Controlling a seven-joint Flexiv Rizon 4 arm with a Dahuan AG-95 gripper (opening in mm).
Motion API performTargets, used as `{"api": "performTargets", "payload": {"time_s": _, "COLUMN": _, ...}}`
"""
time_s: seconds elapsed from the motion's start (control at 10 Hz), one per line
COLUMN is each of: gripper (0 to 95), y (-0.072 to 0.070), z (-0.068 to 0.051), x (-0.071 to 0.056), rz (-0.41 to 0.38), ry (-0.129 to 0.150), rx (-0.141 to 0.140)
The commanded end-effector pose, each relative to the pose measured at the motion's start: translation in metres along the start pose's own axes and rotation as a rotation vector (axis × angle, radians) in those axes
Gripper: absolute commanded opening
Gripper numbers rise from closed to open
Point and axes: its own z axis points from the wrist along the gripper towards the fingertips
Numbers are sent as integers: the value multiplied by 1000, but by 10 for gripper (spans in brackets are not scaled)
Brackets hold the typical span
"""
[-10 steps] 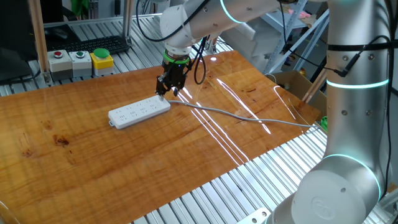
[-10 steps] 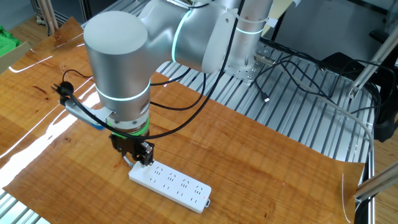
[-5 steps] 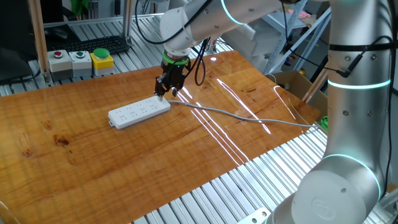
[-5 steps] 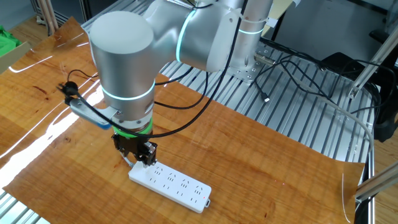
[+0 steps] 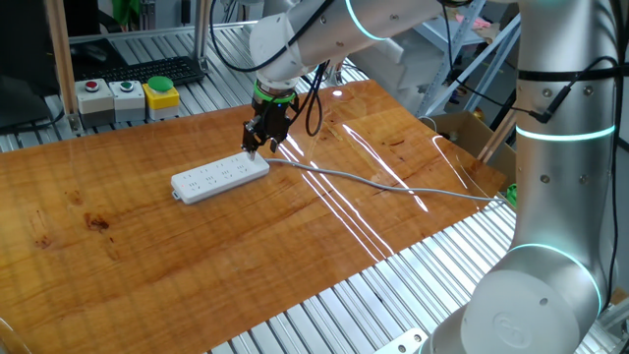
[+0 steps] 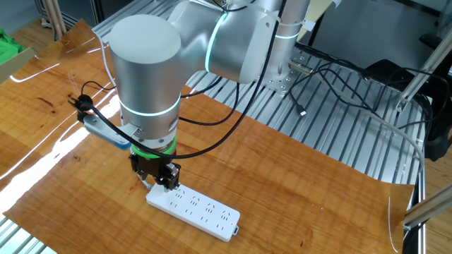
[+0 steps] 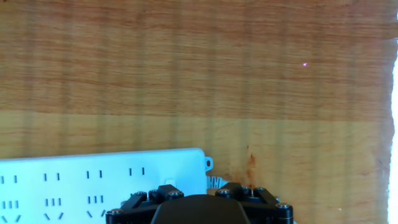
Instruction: Turn off the power strip by pressing the button
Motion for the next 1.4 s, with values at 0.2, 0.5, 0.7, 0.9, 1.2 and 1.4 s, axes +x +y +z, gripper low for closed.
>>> {"api": "performTargets", "payload": {"time_s": 0.2, "gripper": 570, "y": -2, "z": 1, "x": 0, "rz": -1, "ry": -1, "rx": -3}}
{"api": "performTargets", "payload": {"time_s": 0.5, "gripper": 570, "y": -2, "z": 2, "x": 0, "rz": 3, "ry": -1, "rx": -5}}
{"api": "performTargets", "payload": {"time_s": 0.7, "gripper": 570, "y": 0, "z": 4, "x": -2, "rz": 3, "ry": -6, "rx": -6}}
{"api": "performTargets", "payload": {"time_s": 0.9, "gripper": 570, "y": 1, "z": 11, "x": -6, "rz": -5, "ry": -11, "rx": -5}}
{"api": "performTargets", "payload": {"time_s": 1.2, "gripper": 570, "y": 2, "z": 20, "x": -9, "rz": -24, "ry": -14, "rx": -3}}
{"api": "performTargets", "payload": {"time_s": 1.4, "gripper": 570, "y": 4, "z": 22, "x": -8, "rz": -21, "ry": -19, "rx": -1}}
